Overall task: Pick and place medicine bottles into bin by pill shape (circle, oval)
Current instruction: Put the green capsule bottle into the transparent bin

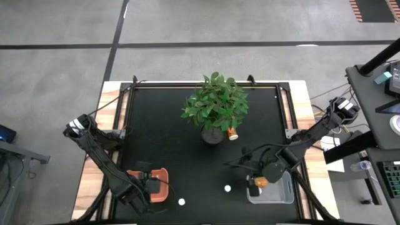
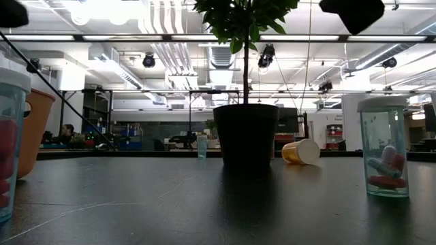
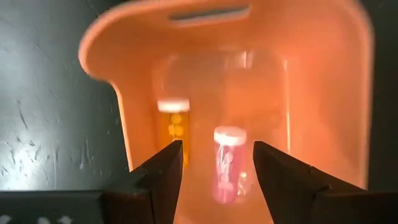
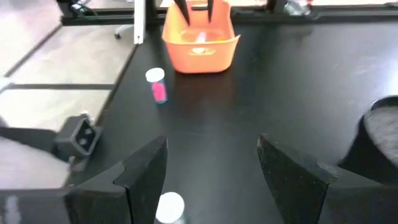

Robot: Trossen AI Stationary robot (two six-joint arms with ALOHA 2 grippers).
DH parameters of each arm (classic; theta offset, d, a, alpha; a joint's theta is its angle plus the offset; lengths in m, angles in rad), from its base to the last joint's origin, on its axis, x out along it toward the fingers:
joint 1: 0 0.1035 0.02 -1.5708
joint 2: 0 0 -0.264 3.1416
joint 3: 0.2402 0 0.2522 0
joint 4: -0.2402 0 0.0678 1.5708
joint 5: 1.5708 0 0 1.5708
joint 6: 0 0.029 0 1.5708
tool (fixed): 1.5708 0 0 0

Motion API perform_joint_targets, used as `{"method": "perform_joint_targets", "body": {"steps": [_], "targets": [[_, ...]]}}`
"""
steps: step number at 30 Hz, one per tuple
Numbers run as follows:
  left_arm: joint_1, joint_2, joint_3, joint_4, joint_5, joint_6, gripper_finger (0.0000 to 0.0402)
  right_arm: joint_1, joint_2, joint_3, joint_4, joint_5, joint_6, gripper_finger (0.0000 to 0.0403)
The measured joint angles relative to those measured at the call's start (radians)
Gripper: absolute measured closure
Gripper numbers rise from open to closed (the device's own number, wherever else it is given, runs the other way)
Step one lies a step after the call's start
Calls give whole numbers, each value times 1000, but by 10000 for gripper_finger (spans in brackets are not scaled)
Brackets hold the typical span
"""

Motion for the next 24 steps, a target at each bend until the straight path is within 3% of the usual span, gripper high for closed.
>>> {"method": "perform_joint_targets", "body": {"steps": [6,13,19,24], "targets": [[13,0,70,3,-162,39,221,16,0,0,-4,-80,53,161],[39,-3,123,57,-347,154,221,35,12,50,-121,-81,139,161],[62,-28,102,399,-531,466,221,41,104,181,-280,-80,138,161],[95,-47,53,746,-534,830,221,43,221,344,-481,-81,128,161]]}}
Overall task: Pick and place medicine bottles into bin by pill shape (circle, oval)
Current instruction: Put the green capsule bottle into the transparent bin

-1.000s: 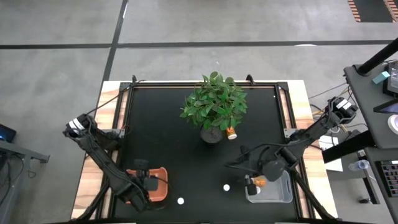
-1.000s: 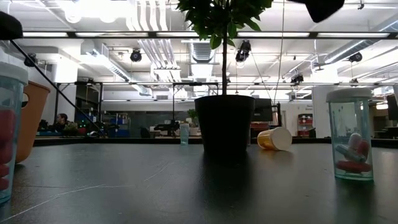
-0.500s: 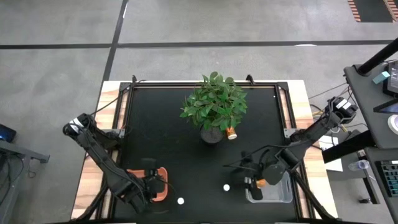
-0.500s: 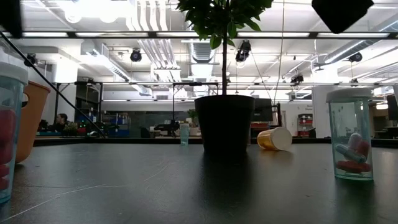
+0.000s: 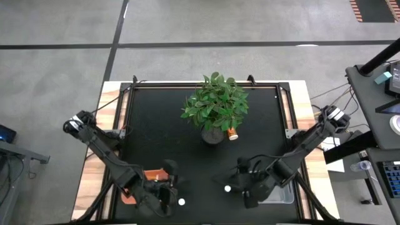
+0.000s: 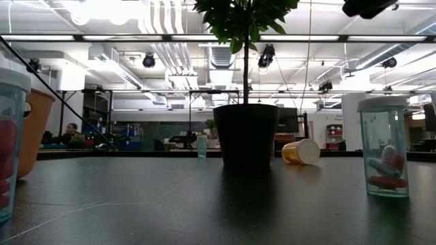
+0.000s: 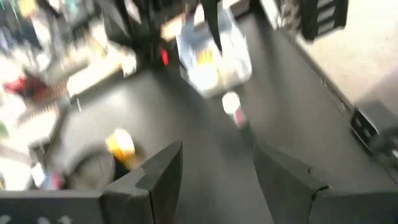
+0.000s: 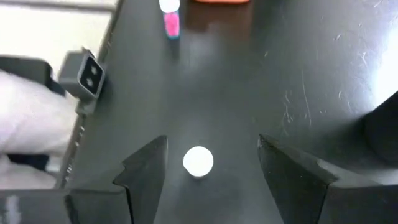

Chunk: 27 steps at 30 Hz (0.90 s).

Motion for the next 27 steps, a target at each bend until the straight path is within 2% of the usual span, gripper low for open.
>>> {"method": "perform_joint_targets", "body": {"steps": [3,6,13,18,23,27], "targets": [[15,-12,-44,163,14,193,221,6,61,93,-98,-3,-4,161],[36,-25,-99,289,59,313,221,11,111,175,-176,-4,-5,161],[97,-67,-263,566,96,447,221,13,202,324,-355,-10,59,158],[125,-129,-391,762,96,497,221,9,249,366,-416,-31,124,131],[138,-212,-477,886,13,499,221,2,275,365,-428,-35,135,93],[142,-270,-521,949,-116,498,221,-7,292,360,-428,-35,150,74]]}}
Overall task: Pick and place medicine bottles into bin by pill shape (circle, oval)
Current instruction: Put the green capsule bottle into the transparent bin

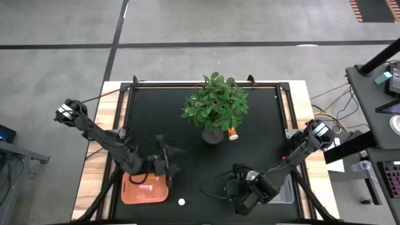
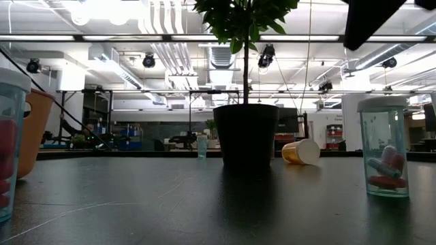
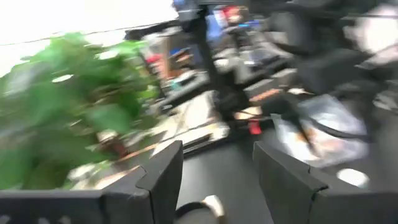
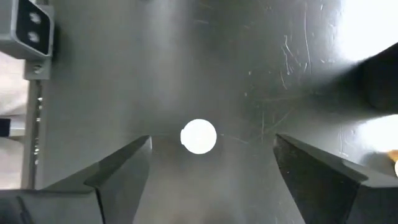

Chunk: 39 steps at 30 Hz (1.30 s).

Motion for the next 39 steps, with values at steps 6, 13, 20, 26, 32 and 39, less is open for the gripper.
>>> {"method": "perform_joint_targets", "body": {"steps": [6,13,20,26,32,39], "targets": [[0,-74,-47,49,-138,-55,221,-17,4,-20,6,0,31,72],[0,-102,-69,44,-139,-79,221,-18,4,-60,94,1,27,82],[0,-100,-69,44,-135,-79,221,-18,4,-137,198,1,27,84],[0,-98,-70,44,-135,-79,221,-23,4,-205,277,-2,26,92],[0,-98,-70,44,-135,-79,221,-23,4,-248,345,-12,19,100],[0,-98,-70,44,-135,-79,221,-25,3,-270,371,-17,2,117]]}}
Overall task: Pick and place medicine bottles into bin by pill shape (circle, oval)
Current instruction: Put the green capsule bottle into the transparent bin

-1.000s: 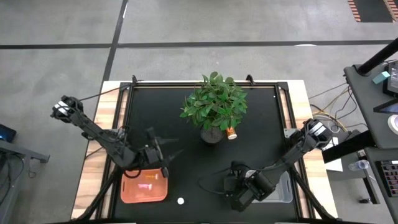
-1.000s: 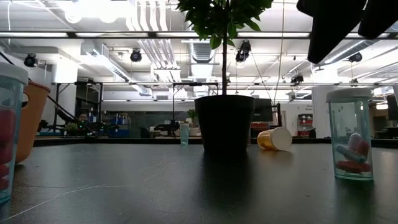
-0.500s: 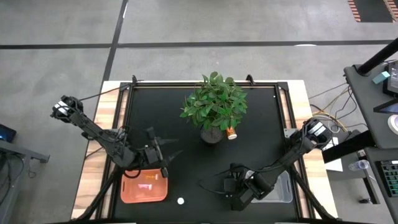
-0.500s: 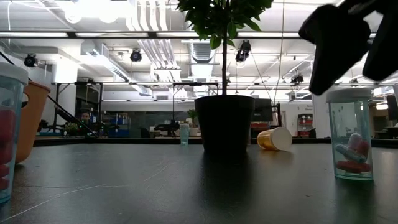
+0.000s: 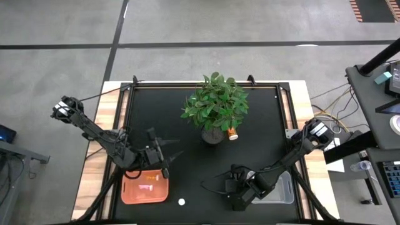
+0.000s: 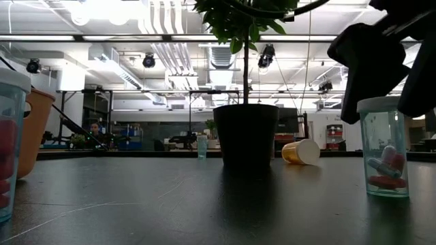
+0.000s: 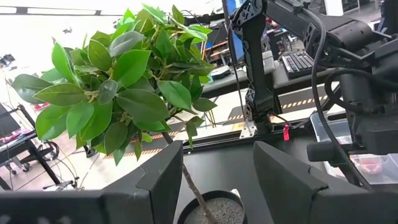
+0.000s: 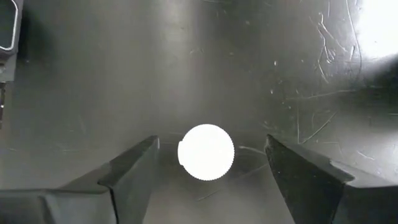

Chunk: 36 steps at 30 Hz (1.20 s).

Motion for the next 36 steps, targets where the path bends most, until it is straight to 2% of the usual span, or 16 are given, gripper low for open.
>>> {"method": "perform_joint_targets", "body": {"steps": [22,30,36], "targets": [[0,0,-1,-1,0,0,221,-3,0,-1,18,0,-22,281],[0,0,-2,-1,0,0,221,-2,-30,33,-17,-1,-36,280],[0,0,-8,-1,1,0,221,15,-129,85,-203,0,8,280]]}}
